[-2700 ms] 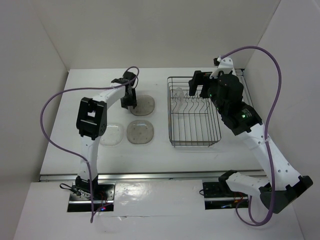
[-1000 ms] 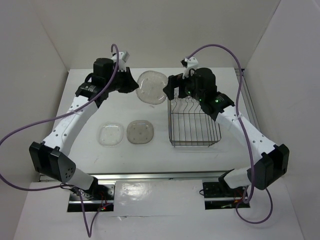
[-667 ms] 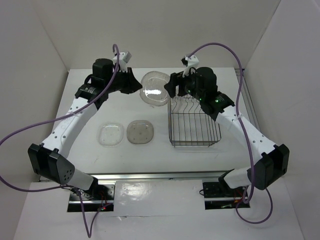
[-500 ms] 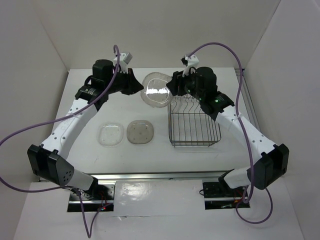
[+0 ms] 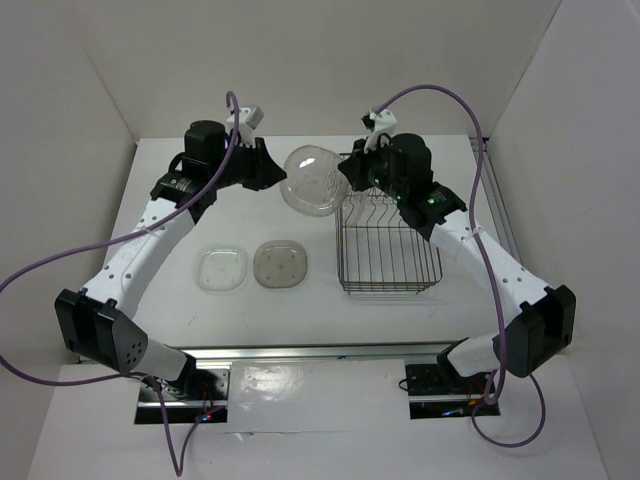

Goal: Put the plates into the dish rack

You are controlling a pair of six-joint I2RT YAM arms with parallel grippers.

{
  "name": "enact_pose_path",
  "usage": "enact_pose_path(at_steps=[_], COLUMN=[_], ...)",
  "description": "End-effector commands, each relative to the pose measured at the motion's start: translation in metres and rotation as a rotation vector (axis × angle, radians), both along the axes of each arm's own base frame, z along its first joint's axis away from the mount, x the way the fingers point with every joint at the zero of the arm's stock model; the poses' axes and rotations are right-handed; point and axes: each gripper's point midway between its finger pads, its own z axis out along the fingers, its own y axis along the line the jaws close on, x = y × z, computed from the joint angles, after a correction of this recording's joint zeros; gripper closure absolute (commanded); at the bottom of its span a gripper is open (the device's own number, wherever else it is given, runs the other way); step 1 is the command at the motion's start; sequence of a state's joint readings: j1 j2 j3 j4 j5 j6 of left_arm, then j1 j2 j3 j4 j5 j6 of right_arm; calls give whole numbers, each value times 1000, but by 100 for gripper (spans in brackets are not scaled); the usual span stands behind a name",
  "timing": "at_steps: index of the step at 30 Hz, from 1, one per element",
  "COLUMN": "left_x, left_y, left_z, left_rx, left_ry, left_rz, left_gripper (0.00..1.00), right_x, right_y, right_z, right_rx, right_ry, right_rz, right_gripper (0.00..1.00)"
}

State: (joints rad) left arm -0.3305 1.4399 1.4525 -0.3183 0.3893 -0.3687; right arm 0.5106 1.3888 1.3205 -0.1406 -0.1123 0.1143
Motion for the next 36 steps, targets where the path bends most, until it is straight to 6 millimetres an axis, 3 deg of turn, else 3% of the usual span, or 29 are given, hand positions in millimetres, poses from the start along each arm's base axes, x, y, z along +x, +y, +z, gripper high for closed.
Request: enact_pose_path(at_steps=[1,4,7,8,9,12,15,17,20,21,26,30,34,36], left_x=[-4,2,5,7,5,7,11,15,31,40,58,64,67,67], left_y=[-1,0,3,8,10,16,31,43,70,76,97,108,117,124], left_z=[33,32,27,30,32,36,35,32,15,0,-31,-42,-53,-52], left_rx=[-44,-34,-19,-14,-18,-18,-1,2,50,87,158,194,235,256], left_ry=[-98,-91,-73,-84,-83,-91,-83,-54,32,67,150,175,208,205], left_rz=[-3,18,41,67,85,126,204,275,409,446,529,548,575,610], left_gripper=[100,97,58,40,0,0,0,0,0,0,0,0,0,0], right_x=[6,8,11,12,16,24,26,29,26,25,13,9,22,28], right_y=[1,-4,-8,-10,-15,-34,-58,-85,-124,-132,-180,-204,-203,-205], right_z=[12,14,14,14,19,14,26,31,38,43,31,22,-5,-8], right_rx=[21,17,20,18,17,-23,-35,-61,-104,-127,-226,-278,-353,-346], right_ry=[-44,-47,-45,-46,-57,-55,-90,-114,-127,-141,-102,-91,-51,-42], right_rz=[-24,-52,-82,-96,-130,-244,-362,-510,-688,-727,-937,-1040,-1050,-1057], right_gripper=[96,100,100,100,100,100,100,100,100,100,100,100,100,100])
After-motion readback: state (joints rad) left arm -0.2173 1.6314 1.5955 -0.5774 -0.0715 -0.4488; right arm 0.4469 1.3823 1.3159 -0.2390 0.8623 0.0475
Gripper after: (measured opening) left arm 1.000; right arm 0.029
